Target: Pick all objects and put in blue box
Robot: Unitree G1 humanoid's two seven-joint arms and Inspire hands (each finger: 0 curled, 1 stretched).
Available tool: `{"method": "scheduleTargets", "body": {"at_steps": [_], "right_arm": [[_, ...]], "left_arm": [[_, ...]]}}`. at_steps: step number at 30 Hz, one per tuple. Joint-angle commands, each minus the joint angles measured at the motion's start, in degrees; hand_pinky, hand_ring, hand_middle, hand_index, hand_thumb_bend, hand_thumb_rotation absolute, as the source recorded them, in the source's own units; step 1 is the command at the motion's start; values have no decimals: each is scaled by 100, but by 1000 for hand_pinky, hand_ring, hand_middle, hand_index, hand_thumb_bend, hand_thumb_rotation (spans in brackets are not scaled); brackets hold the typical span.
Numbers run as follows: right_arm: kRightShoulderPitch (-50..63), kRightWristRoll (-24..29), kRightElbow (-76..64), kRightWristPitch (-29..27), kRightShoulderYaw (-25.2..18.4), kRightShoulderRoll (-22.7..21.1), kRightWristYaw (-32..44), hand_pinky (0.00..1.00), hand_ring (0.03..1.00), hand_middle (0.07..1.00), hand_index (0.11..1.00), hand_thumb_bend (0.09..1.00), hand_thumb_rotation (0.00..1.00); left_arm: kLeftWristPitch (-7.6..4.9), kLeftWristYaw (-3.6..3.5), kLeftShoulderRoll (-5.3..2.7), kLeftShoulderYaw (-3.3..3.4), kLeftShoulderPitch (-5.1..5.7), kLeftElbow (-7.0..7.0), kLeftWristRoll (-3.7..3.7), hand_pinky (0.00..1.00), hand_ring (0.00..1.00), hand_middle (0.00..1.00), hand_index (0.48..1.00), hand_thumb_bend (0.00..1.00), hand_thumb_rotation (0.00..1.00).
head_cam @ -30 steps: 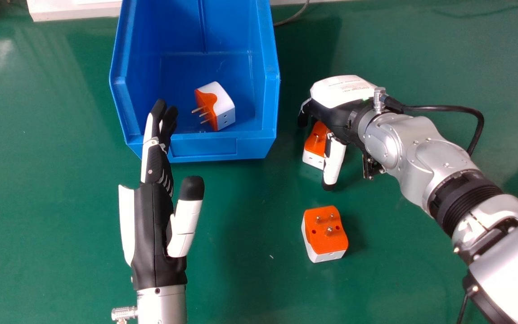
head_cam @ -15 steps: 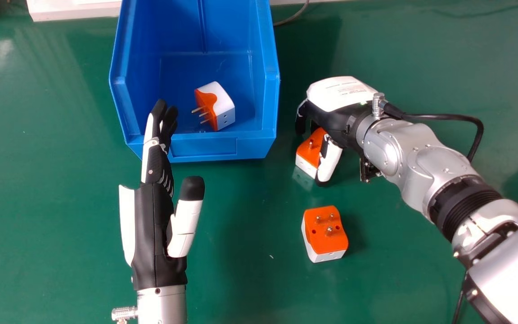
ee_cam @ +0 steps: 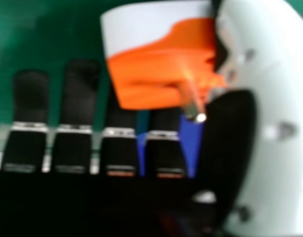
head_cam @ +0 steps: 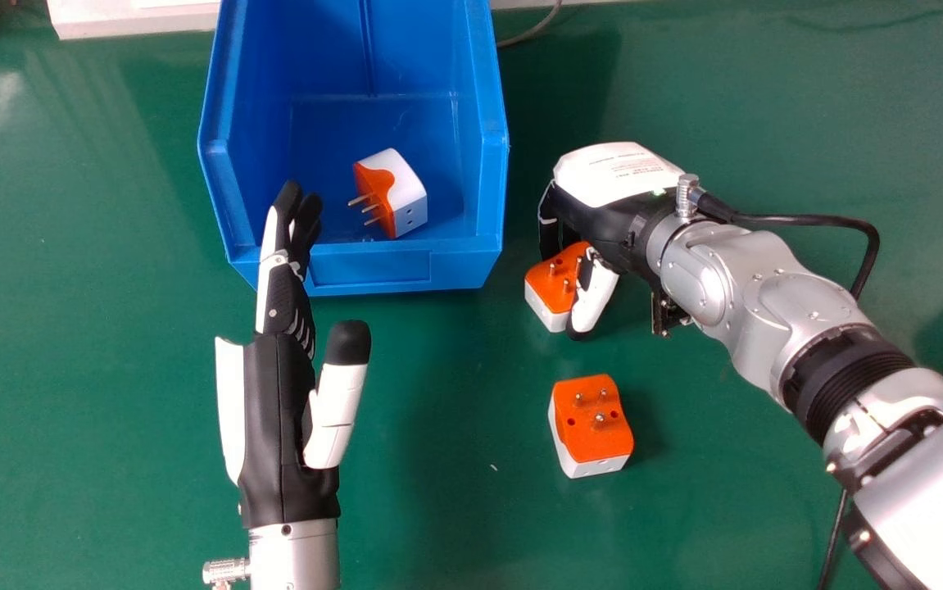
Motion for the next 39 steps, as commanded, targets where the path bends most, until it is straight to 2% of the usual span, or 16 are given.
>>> {"method": "scheduleTargets", "body": {"at_steps": [1,3,5,9,11,19,24,26,30,39], "right_arm": [[-1,52,-99,3,-53,-37,-96,400,421,531,505,521,0],[-3,59,-111,8,-58,-39,-75,401,421,531,501,519,0],[1,71,-116,-22,-64,-47,-73,402,421,532,497,518,0],[-9,101,-101,-30,-88,-44,-31,403,420,531,495,517,0],[-7,85,-100,-19,-80,-47,-60,401,419,530,495,516,0],[-24,72,-156,-4,-90,-92,-76,399,416,529,500,514,0],[-23,49,-226,171,-110,-104,-135,393,415,529,501,513,0],[3,39,-277,245,-121,-114,-226,391,415,529,502,513,0],[30,103,-415,471,-237,-110,-266,388,414,529,498,513,0],[52,83,-859,939,-376,-160,-190,360,403,523,516,511,0]], "left_arm": [[-78,-50,-58,-24,-25,-83,-22,989,944,941,942,907,945],[-79,-47,-63,-25,-23,-91,-20,989,944,941,942,907,945],[-86,-26,-66,-20,-24,-92,14,989,944,941,942,907,944],[-81,-33,-68,-23,-32,-64,-1,988,944,941,943,905,945],[-86,-12,-73,-13,-40,-54,14,989,945,941,943,904,946],[-118,-4,-61,-6,-59,-16,23,988,945,941,943,904,947],[-104,-7,-66,-13,-52,-41,24,987,945,941,942,906,946],[-99,4,-61,-9,-51,-42,47,987,945,941,942,906,945],[-92,0,-68,-6,-63,-39,23,985,944,940,942,907,946],[-110,-13,-47,-7,-99,32,21,984,943,941,943,908,948]]}}
